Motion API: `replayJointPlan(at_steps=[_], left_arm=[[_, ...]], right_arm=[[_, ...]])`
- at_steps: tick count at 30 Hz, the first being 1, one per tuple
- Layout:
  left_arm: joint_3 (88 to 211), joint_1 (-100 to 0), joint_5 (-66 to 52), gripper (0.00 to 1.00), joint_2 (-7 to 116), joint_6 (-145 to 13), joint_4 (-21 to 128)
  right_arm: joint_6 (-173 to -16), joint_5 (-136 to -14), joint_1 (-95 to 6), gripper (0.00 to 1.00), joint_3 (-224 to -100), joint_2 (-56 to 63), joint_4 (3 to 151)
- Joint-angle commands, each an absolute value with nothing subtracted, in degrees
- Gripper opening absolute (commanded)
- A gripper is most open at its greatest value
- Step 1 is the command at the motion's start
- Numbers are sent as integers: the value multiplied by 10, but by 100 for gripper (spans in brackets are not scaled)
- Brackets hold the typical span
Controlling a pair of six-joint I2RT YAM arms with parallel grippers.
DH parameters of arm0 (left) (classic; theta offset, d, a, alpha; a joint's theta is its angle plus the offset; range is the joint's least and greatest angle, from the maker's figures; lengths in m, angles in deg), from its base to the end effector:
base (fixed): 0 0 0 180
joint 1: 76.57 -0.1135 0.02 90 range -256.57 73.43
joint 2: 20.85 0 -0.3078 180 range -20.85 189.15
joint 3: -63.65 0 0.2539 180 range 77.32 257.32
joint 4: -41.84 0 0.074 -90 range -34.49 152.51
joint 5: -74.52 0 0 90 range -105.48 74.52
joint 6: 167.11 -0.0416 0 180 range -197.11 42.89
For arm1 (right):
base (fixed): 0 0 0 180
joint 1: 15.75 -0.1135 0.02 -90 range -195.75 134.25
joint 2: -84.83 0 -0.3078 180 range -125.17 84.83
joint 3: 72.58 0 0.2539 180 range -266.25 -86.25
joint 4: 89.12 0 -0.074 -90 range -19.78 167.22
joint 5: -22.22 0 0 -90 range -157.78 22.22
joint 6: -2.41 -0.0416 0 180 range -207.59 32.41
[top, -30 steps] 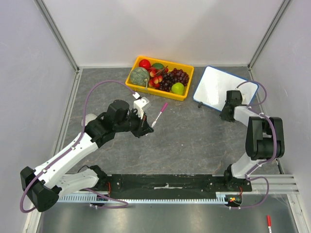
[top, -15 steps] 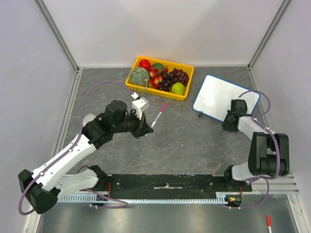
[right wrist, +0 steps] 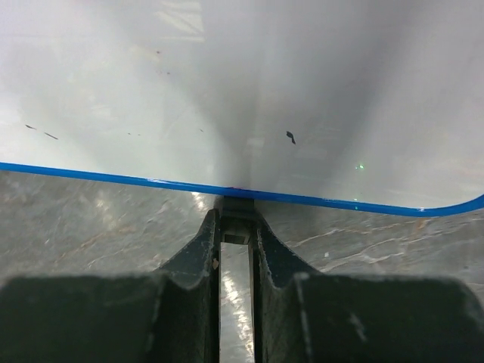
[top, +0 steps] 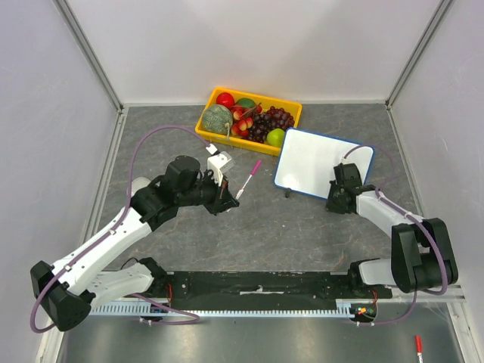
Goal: Write a sentence on the whiteboard
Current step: Move the whiteboard stand to the center of the board.
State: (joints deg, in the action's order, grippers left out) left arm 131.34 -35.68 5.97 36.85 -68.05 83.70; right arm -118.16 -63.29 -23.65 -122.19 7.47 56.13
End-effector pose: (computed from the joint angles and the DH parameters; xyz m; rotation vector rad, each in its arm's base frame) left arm 0.1422 -0.1433 0.3582 0.8296 2.0612 -0.8979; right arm 0.2289 0.0285 0.1932 0.5480 2.6039 0.1160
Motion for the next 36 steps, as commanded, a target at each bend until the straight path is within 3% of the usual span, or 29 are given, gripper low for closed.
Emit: replayJointPlan(at_steps=[1, 8, 21, 36], left_arm=[[1337, -359, 61, 2, 370, -676, 814], [1344, -359, 61, 2, 383, -671, 806], [1341, -359, 54, 2, 380, -663, 811], [1333, -358, 48, 2, 369, -661, 820]], right_arm=[[-1213, -676, -279, 0, -1195, 89, 529], [-1253, -673, -378, 0, -1191, 107, 520], [-1393, -619, -622, 0, -1245, 17, 560], [-1497, -593, -779, 1, -1261, -42, 592]])
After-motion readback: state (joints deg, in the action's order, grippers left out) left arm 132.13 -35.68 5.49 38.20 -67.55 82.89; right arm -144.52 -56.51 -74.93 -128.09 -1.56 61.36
